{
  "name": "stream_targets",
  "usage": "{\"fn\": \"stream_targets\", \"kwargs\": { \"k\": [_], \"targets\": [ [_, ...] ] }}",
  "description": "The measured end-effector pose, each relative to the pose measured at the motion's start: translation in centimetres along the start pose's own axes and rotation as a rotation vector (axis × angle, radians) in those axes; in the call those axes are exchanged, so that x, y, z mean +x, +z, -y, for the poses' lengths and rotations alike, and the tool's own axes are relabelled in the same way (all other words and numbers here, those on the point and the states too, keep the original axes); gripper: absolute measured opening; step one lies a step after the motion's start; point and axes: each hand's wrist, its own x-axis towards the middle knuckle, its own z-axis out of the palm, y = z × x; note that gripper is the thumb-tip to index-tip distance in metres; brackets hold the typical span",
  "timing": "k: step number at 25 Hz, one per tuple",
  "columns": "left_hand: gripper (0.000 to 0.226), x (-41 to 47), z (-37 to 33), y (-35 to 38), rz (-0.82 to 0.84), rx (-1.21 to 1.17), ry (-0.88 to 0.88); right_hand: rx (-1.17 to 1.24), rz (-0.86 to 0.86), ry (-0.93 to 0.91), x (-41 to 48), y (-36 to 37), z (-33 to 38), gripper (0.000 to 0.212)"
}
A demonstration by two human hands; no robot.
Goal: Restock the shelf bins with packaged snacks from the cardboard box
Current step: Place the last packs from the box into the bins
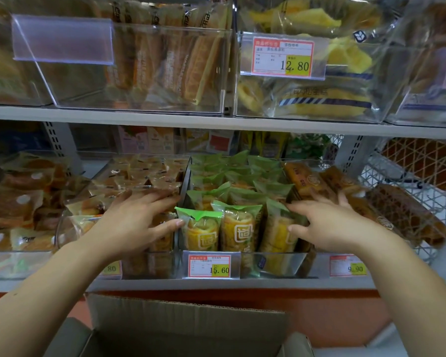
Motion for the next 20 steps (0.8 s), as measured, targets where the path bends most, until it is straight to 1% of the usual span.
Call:
{"fn": "stream_targets", "kwargs": {
  "k": [1, 3, 5, 6, 9, 12, 14, 16, 18, 20],
  "targets": [
    [0.108, 0.0, 0.0, 0.0, -0.008, 0.003, 0.004, 0.030, -0.055, -0.022, -0.3, -0.2, 0.2, 0.062],
    [0.107, -0.1, 0.0, 0.1, -0.017, 0.002, 0.009, 0.103, -0.146, -0.130, -0.8, -0.2, 1.8, 0.067],
    [0.108, -0.1, 0.1, 0.1, -0.028, -0.006, 0.010, 0.116, -0.182, -0.243, -0.8, 0.7, 3.9, 0.063],
    [0.108, -0.1, 0.1, 0.1, -0.032, -0.005, 0.008, 0.098, -0.199, -0.268, -0.6, 1.2, 4.6, 0.059],
    [0.107, -0.1, 0.1, 0.2, -0.042, -0.004, 0.015, 0.070, -0.236, -0.206, 0.2, 1.2, 4.0, 0.048],
    [0.106, -0.1, 0.2, 0.4, -0.053, -0.001, 0.009, 0.113, -0.167, -0.172, 0.1, 1.2, 2.7, 0.044],
    [0.104, 0.0, 0.2, 0.6, -0.051, -0.003, -0.003, 0.253, -0.101, -0.191, -0.1, 0.8, 2.3, 0.048],
    [0.103, 0.2, 0.2, 0.5, -0.048, -0.015, -0.009, 0.329, -0.127, -0.172, 0.3, 0.1, 1.8, 0.056],
    [0.105, 0.2, 0.2, 0.5, -0.029, -0.019, -0.023, 0.291, -0.177, -0.100, 1.3, -0.2, 1.2, 0.059],
    [0.106, 0.1, 0.2, 0.5, -0.014, -0.024, -0.036, 0.244, -0.138, -0.037, 2.5, 0.3, 1.1, 0.057]
  ]
}}
